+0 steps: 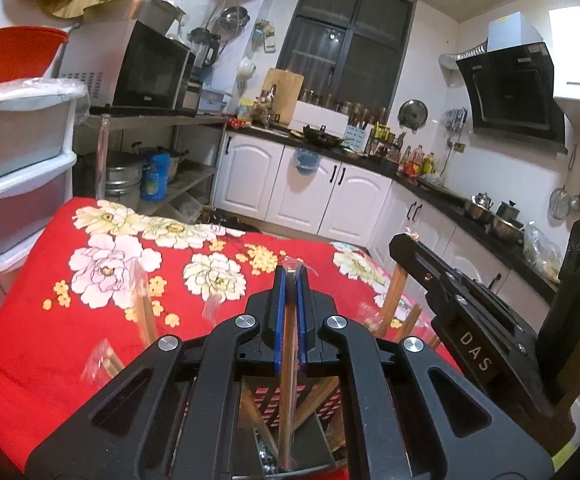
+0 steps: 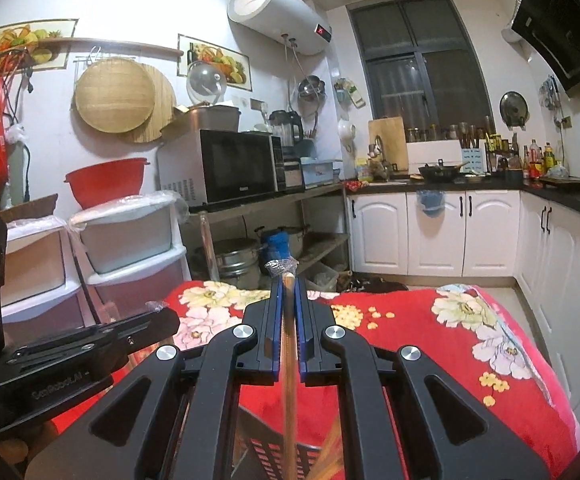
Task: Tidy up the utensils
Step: 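Lift both held chopstick packs and carry them above the caddy, then open both tools to drop the chopsticks into the caddy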
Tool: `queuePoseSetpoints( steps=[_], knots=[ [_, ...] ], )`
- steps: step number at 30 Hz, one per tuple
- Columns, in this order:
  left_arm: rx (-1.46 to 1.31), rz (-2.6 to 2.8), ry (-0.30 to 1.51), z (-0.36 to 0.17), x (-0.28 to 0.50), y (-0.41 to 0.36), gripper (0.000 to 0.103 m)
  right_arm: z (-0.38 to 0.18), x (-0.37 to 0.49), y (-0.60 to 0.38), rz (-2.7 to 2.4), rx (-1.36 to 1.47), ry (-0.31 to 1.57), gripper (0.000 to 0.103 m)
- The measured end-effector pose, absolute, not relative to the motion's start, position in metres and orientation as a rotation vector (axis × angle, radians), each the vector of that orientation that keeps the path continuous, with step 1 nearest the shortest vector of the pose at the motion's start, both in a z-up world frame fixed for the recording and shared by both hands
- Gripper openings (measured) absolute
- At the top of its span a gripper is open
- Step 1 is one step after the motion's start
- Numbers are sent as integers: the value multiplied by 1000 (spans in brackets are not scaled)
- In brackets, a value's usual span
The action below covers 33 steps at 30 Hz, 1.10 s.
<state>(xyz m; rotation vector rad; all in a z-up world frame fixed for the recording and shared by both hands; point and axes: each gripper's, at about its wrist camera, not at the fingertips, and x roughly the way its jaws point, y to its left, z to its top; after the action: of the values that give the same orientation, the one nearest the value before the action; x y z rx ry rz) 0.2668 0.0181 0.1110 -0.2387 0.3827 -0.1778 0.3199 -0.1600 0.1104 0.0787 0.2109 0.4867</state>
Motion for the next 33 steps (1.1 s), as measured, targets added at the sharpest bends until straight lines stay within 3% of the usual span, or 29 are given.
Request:
queuePoseSetpoints(
  steps=[33],
  knots=[
    [-211, -213, 494, 88, 247, 21, 3, 90, 285, -182, 510, 69, 353, 6]
  ],
)
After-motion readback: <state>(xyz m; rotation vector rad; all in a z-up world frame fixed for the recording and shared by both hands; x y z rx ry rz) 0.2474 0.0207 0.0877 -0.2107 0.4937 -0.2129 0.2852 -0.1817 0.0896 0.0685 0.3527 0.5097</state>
